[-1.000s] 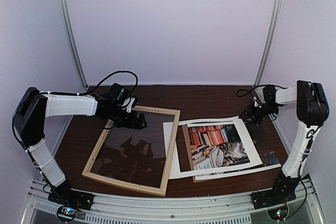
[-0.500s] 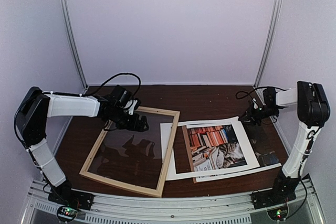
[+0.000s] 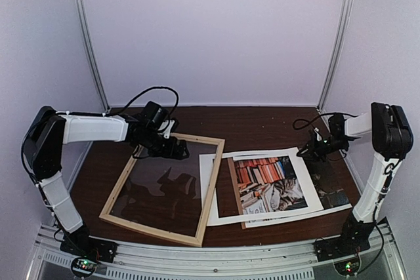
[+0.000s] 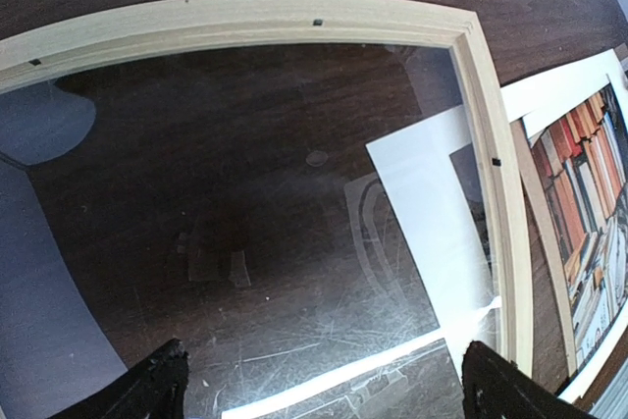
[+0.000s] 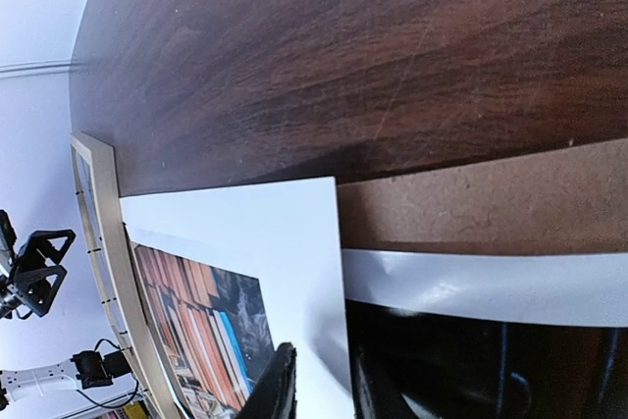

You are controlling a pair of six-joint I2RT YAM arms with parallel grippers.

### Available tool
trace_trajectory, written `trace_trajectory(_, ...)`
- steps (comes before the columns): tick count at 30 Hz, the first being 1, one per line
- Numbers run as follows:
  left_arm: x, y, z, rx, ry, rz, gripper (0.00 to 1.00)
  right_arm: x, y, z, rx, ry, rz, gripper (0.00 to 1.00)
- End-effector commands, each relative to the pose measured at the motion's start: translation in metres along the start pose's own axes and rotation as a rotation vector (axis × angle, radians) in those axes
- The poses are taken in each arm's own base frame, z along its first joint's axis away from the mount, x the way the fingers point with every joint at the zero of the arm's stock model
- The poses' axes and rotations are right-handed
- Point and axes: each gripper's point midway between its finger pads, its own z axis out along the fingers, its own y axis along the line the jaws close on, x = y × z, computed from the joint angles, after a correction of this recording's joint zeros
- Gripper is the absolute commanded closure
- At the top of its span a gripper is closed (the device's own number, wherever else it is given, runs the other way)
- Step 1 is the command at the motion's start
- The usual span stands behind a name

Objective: Put the photo into the frame
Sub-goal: Pick up the mat board from the photo.

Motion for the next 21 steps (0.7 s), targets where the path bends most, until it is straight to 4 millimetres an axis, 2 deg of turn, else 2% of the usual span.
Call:
trace_trajectory(1, -0.008, -0.009, 0.001, 0.022, -0.006, 0.016, 0.02, 0.006, 0.01, -0.003, -0.038, 0.004, -0.028, 0.79)
trace_trajectory(6, -0.009, -0.007, 0.002, 0.014, -0.008, 0.014, 0.02, 0.003, 0.019, -0.004, -0.084, -0.008, -0.033, 0.86)
trace_trajectory(10, -0.01, -0.007, 0.003, 0.01, -0.009, 0.01, 0.02, -0.001, 0.029, -0.007, -0.121, -0.023, -0.039, 0.98)
trace_trajectory(12, -0.011, -0.007, 0.002, 0.009, -0.012, 0.009, 0.02, -0.003, 0.033, -0.011, -0.123, -0.033, -0.043, 1.0)
trace_trajectory(16, -0.014, -0.007, 0.001, 0.007, -0.018, 0.009, 0.02, -0.01, 0.045, -0.029, -0.089, -0.072, -0.069, 1.0)
trace_trajectory(21, -0.017, -0.008, -0.001, 0.003, -0.023, 0.016, 0.02, -0.02, 0.062, -0.064, 0.014, -0.139, -0.113, 1.0)
